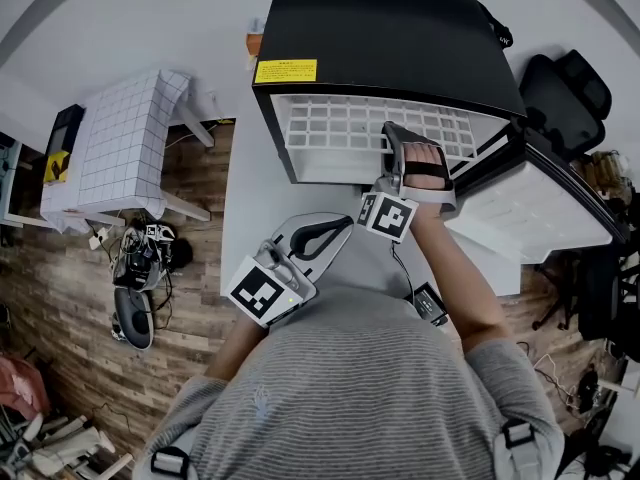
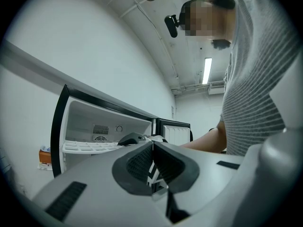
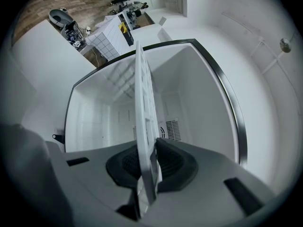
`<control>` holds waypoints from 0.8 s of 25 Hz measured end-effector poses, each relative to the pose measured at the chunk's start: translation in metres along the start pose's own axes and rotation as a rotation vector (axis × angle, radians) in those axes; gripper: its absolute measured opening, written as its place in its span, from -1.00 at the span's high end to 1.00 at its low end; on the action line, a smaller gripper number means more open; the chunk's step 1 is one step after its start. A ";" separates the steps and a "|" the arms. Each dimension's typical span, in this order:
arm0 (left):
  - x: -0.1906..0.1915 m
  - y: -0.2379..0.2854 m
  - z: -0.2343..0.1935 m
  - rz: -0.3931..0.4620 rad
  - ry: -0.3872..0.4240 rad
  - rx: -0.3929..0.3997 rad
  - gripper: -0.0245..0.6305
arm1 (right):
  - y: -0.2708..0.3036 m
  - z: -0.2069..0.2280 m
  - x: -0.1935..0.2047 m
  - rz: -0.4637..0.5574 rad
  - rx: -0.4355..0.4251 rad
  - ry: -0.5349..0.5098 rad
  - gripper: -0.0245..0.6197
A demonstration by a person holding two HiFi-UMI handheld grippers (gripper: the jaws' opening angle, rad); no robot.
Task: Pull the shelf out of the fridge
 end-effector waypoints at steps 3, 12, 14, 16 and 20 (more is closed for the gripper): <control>0.002 -0.002 0.003 -0.008 -0.001 0.004 0.89 | -0.005 -0.001 -0.001 -0.002 0.002 0.001 0.79; -0.002 -0.004 0.015 0.006 0.002 0.013 0.89 | -0.019 0.000 -0.008 0.022 -0.017 0.067 0.79; -0.002 -0.006 0.016 0.007 0.004 0.012 0.89 | -0.022 0.000 -0.008 0.020 -0.016 0.071 0.79; -0.002 -0.007 0.018 0.007 0.005 0.011 0.89 | -0.023 0.000 -0.008 0.018 -0.017 0.075 0.79; -0.002 -0.009 0.022 0.005 0.009 0.009 0.89 | -0.028 -0.001 -0.008 0.019 -0.018 0.079 0.79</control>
Point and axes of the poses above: the fingertips, and each gripper's own axes: y forward along the fingers, z to its right, x out of its underside, the point moved 1 cm from there along -y, backward along the fingers, and after that the axes turned 5 degrees about -z, right-handed, at the moved point
